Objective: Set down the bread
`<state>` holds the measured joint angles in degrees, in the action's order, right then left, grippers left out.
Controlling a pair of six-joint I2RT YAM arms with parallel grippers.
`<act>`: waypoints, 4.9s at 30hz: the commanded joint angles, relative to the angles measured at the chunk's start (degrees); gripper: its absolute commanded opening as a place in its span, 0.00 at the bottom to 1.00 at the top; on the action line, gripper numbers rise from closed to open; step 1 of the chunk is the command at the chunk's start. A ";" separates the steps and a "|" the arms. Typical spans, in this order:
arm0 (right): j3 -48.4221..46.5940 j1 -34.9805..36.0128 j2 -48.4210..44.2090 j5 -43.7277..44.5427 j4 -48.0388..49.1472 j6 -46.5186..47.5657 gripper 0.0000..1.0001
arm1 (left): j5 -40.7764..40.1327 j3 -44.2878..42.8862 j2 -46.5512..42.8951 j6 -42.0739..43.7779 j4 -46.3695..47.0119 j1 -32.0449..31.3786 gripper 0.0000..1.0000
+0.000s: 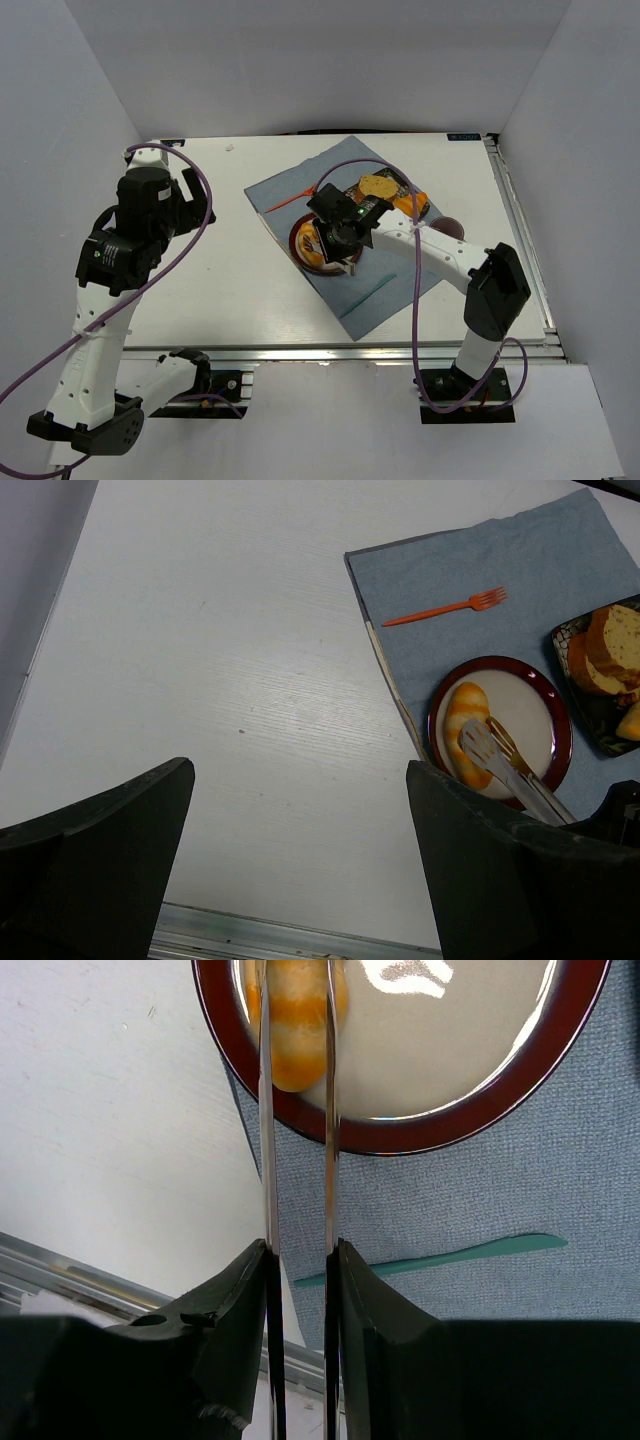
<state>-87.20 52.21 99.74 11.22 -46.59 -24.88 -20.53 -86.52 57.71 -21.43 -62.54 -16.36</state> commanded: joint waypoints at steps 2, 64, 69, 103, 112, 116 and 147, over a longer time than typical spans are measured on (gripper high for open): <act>-0.25 0.09 -2.71 0.29 -0.87 0.10 0.35 | -0.30 0.39 -0.32 0.16 0.32 -0.25 0.98; -0.25 -25.49 -4.30 11.28 -7.29 -26.97 0.64 | -1.79 -2.78 -1.46 1.04 0.93 -8.60 0.98; 1.15 -25.66 -3.86 10.49 -6.67 -26.71 0.61 | -1.97 -2.60 -1.20 1.04 1.02 -8.69 0.98; 1.93 -22.59 -20.30 -24.74 3.43 15.65 0.29 | -3.81 -3.48 3.90 -1.51 1.11 -8.60 0.98; 4.05 -21.01 -12.83 -25.64 8.71 20.13 0.26 | -5.13 -3.74 3.90 -2.91 0.32 -8.60 0.98; 4.05 -20.83 -10.28 -24.76 7.05 22.16 0.26 | -5.83 -4.27 4.34 -3.09 -0.21 -8.69 0.98; 5.81 -20.30 -10.97 -19.40 0.71 24.62 0.58 | -5.04 -2.34 4.87 -3.35 1.28 -8.60 0.98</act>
<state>-78.41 31.59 90.89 -8.05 -44.66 -0.91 -25.65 -88.95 63.90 -24.47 -62.04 -24.77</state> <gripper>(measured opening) 0.576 0.983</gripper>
